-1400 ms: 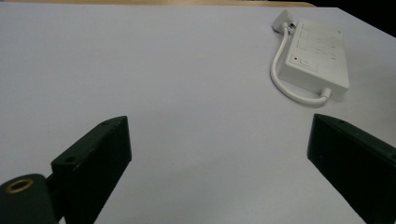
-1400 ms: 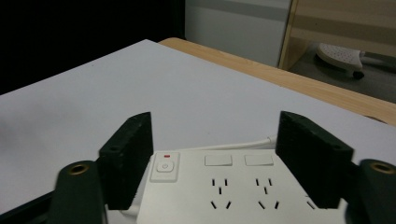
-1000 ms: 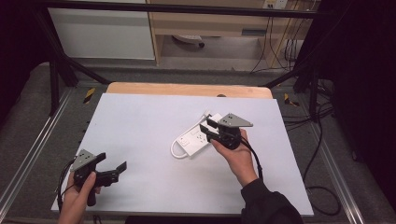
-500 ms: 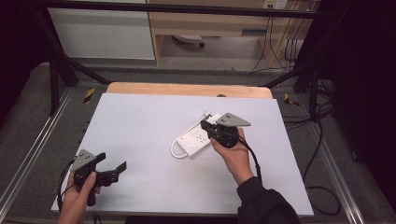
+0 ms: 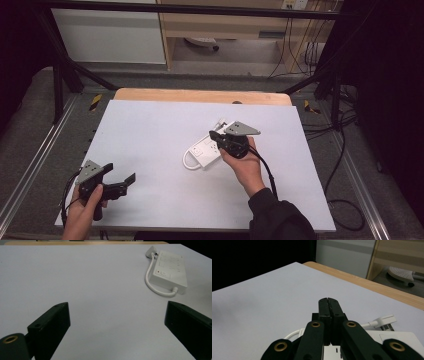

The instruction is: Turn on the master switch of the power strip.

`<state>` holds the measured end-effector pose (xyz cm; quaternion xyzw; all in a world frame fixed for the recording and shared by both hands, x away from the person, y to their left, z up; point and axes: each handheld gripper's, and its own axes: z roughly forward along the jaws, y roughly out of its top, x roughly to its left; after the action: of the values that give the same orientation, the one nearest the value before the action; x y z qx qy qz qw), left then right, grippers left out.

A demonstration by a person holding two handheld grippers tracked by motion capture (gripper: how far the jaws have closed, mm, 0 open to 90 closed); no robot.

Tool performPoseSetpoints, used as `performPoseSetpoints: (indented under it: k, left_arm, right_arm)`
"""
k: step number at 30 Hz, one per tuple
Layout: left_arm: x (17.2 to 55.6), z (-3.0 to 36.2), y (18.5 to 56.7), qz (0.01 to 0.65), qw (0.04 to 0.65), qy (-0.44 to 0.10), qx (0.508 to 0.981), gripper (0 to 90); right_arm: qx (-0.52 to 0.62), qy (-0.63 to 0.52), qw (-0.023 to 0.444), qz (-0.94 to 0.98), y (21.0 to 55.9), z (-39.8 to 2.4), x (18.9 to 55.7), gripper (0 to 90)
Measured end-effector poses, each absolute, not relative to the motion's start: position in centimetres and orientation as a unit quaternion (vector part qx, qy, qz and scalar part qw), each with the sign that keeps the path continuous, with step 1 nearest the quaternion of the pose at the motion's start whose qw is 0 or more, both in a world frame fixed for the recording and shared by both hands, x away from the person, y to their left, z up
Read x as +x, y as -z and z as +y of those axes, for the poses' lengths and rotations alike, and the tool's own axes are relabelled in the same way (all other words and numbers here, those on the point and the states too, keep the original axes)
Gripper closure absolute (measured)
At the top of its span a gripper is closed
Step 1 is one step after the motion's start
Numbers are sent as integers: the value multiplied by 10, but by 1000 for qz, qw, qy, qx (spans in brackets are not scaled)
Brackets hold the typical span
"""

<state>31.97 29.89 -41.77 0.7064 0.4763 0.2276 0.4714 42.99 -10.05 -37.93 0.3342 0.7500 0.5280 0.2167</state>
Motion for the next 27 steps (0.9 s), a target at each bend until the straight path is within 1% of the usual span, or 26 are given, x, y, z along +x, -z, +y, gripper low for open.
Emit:
performPoseSetpoints:
  k: [27]
  left_arm:
    - [320,300,418,482,472,-227,703,63]
  right_arm:
    - [334,-497,195,777,397,-79,436,900]
